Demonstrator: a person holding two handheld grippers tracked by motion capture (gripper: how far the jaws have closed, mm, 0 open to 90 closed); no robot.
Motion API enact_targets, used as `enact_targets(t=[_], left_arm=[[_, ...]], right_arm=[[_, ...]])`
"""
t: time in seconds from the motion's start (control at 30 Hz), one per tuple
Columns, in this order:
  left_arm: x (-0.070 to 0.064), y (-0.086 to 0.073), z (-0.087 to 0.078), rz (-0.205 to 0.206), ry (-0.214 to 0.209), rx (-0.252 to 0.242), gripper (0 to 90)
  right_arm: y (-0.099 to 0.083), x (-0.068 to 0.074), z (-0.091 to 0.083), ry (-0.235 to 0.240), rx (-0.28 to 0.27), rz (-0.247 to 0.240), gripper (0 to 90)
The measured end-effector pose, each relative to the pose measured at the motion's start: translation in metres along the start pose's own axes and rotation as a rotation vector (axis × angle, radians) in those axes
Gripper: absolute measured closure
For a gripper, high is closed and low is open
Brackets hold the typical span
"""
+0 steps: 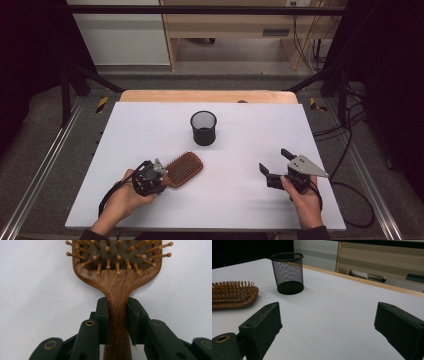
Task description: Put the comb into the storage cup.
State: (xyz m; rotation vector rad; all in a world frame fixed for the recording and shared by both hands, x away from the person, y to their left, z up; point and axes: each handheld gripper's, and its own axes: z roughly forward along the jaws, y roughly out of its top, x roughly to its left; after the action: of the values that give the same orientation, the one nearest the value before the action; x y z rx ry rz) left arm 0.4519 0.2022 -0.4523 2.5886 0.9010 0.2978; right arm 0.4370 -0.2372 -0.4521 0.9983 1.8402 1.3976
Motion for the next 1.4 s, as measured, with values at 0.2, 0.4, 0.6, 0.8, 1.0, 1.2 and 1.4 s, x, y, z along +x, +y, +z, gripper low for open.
enact_targets(t=[0.2,0.4,0.6,0.8,1.0,1.2,1.4], left_arm=[[-0.001,-0.002,-0.007,-0.025,0.016,-0.122,73.0],[-0.001,-0.003,-0.017,-0.045,0.03,-0.235,73.0],[-0.001,-0.006,-0.025,-0.061,0.027,-0.318,73.0],[-0.004,-0.008,-0.019,-0.057,0.035,-0.342,73.0],[-0.007,-0.009,-0.019,-0.068,0.047,-0.395,73.0],[-0.018,-0.008,-0.02,-0.047,0.071,-0.434,73.0],[-0.022,-0.008,-0.021,-0.053,0.081,-0.46,73.0]], right_arm=[[0.0,0.0,0.0,-0.001,-0.001,0.001,7.2],[0.0,0.002,0.0,0.012,0.004,0.002,7.2],[0.002,0.009,0.001,0.042,0.008,0.076,7.2],[0.005,0.022,0.005,0.107,0.023,0.181,6.1],[0.008,0.039,0.014,0.186,0.028,0.252,6.2],[0.015,0.055,0.025,0.227,0.054,0.272,9.1],[0.023,0.079,0.047,0.293,0.099,0.29,10.4]])
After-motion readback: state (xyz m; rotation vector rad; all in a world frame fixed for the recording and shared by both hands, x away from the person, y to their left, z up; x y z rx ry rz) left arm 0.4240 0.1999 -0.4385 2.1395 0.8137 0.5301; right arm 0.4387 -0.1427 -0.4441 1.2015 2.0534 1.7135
